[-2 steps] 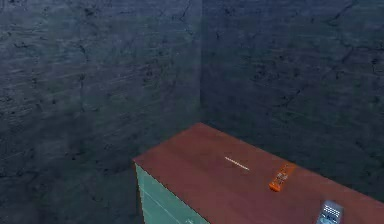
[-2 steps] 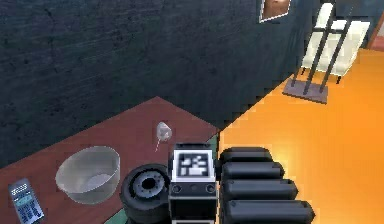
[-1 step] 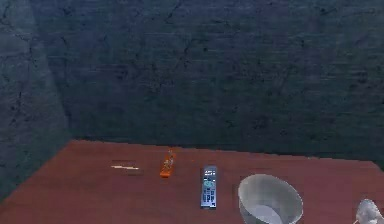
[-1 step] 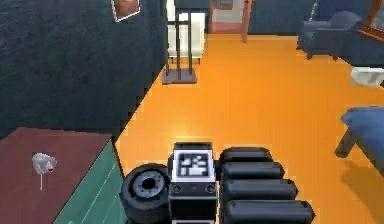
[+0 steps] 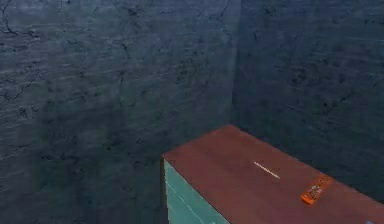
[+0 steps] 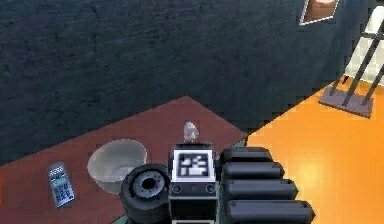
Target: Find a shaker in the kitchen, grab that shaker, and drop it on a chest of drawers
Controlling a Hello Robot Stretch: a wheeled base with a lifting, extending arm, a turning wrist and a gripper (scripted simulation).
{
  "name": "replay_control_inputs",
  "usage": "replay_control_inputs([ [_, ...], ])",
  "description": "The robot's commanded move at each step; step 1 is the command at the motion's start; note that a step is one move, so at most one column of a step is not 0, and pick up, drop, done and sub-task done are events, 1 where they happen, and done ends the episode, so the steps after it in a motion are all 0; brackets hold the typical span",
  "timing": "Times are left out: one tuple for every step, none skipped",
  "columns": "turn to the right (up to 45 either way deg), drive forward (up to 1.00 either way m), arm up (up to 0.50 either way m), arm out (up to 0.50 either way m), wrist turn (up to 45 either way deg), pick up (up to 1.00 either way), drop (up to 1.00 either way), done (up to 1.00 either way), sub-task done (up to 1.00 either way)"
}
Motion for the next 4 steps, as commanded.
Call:
replay_control_inputs([
  [-21.0, 0.00, 0.00, 0.00, 0.0, 0.00, 0.00, 0.00, 0.00],
  [0.0, 0.00, 0.00, 0.30, 0.0, 0.00, 0.00, 0.00, 0.00],
  [0.0, 0.00, 0.00, 0.00, 45.0, 0.00, 0.00, 0.00, 0.00],
  [0.0, 0.00, 0.00, 0.00, 39.0, 0.00, 0.00, 0.00, 0.00],
])
